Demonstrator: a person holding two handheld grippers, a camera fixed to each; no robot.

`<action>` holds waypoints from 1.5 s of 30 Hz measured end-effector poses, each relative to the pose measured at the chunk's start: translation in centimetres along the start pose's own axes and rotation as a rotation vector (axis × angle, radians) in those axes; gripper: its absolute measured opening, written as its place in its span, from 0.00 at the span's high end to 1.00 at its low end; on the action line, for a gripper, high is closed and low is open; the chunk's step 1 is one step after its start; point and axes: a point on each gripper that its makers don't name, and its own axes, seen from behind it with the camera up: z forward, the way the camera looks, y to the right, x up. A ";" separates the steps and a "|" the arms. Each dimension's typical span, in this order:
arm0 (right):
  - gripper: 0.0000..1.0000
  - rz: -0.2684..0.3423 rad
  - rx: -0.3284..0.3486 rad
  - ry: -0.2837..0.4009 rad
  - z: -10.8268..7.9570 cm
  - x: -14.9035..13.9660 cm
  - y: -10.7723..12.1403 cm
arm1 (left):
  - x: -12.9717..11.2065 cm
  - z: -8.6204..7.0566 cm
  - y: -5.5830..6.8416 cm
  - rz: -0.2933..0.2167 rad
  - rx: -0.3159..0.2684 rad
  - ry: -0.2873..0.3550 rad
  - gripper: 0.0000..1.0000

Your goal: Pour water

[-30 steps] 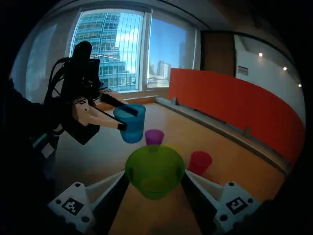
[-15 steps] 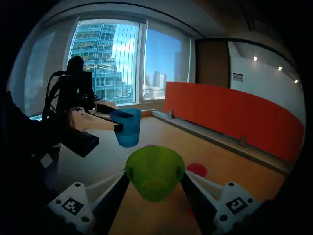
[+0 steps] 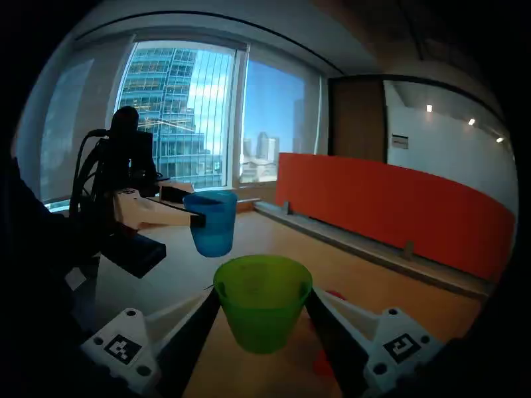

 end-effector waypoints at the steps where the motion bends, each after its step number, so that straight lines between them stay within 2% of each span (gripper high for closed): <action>1: 0.09 0.000 -0.001 0.003 0.0 0.1 0.0 | 0.1 0.0 0.0 0.000 -0.001 0.003 0.14; 12: 0.09 0.006 -0.002 0.047 0.4 1.0 0.0 | 1.1 0.0 0.1 0.017 -0.003 0.025 0.13; 18: 0.10 -0.004 -0.006 0.056 0.7 1.3 0.3 | 1.7 0.2 -0.3 0.044 0.009 0.040 0.14; 24: 0.10 0.010 0.006 0.078 1.1 1.9 0.1 | 2.1 0.5 -0.4 0.083 0.015 0.048 0.14; 45: 0.10 -0.001 0.068 0.092 2.6 2.3 -1.7 | 5.7 0.6 -0.7 0.334 0.080 0.086 0.14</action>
